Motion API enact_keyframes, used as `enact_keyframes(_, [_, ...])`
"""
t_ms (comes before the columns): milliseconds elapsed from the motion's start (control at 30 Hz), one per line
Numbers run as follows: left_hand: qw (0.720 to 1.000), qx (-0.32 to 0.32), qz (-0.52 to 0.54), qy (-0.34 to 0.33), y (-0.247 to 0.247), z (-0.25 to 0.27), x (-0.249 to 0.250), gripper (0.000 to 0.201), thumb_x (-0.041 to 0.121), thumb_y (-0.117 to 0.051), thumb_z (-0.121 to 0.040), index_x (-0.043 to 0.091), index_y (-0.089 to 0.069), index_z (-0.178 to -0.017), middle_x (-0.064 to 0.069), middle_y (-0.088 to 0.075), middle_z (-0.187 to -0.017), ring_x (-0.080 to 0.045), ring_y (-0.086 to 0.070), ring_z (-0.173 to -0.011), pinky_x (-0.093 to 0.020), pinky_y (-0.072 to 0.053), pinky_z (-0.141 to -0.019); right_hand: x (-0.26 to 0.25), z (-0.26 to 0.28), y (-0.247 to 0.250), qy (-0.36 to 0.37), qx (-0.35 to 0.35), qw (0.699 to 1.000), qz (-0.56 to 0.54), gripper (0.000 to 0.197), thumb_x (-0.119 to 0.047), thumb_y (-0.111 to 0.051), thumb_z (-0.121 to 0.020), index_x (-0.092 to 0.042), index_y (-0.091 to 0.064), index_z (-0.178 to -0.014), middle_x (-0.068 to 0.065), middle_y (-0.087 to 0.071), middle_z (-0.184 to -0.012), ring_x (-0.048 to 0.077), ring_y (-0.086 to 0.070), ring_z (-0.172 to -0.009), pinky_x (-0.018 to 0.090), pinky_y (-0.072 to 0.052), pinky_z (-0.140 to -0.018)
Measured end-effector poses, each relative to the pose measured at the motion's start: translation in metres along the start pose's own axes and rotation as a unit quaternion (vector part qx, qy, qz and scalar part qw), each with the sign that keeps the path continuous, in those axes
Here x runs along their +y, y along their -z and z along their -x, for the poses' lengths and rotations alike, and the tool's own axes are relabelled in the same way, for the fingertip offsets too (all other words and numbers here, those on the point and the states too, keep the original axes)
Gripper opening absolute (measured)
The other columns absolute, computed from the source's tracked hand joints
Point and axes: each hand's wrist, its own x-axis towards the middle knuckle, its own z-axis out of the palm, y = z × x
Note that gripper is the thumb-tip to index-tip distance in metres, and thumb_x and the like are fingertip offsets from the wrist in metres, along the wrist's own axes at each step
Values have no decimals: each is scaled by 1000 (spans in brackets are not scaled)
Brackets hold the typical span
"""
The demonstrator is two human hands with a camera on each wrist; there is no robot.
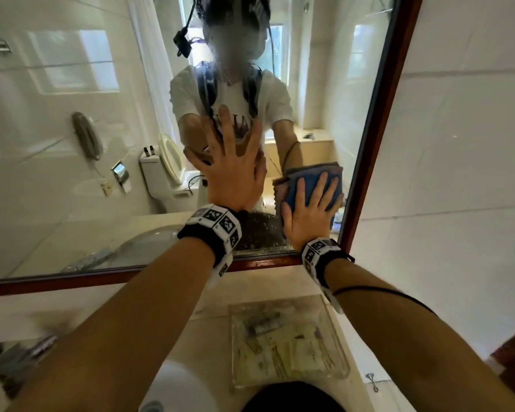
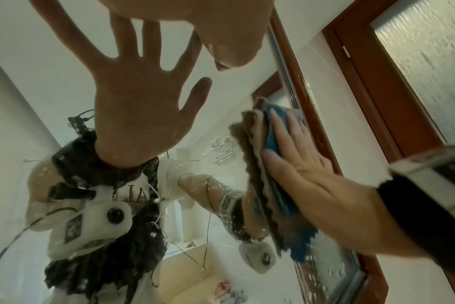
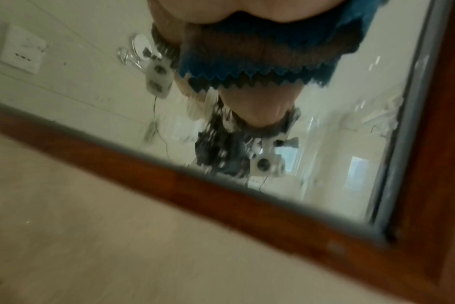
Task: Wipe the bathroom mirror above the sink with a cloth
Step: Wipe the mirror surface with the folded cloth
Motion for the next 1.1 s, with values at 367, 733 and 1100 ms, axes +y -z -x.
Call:
enact_keyframes(367, [1000,-8,-11,4,-3,2,-1,60,54,-29,-100,40,-8,-155,-20,-9,-162,-48,-10,-146,-80,-15,-102,-3,-45,23,-47,51,998,-8,66,-51,-31,-98,-13,-23,-151,33,-22,-153,52,-18,-141,66,-19,-111])
enact_keyframes(733, [999,-2,17,31,-9,8,7,62,55,-27,-100,41,1,-154,-19,-10,-162,-49,-10,-146,-80,-15,-101,4,-101,45,-26,118,993,4,66,-51,-36,-97,-13,-29,-151,31,-24,-153,51,-21,-141,61,-15,-113])
enact_keyframes(1100, [999,3,4,37,-16,9,10,62,57,-30,-99,39,-10,-154,-21,-14,-161,-51,-12,-145,-81,-13,-102,13,-35,10,-16,57,998,-1,69,-50,-38,-95,-16,-16,-150,33,-20,-154,53,-16,-141,61,-8,-113])
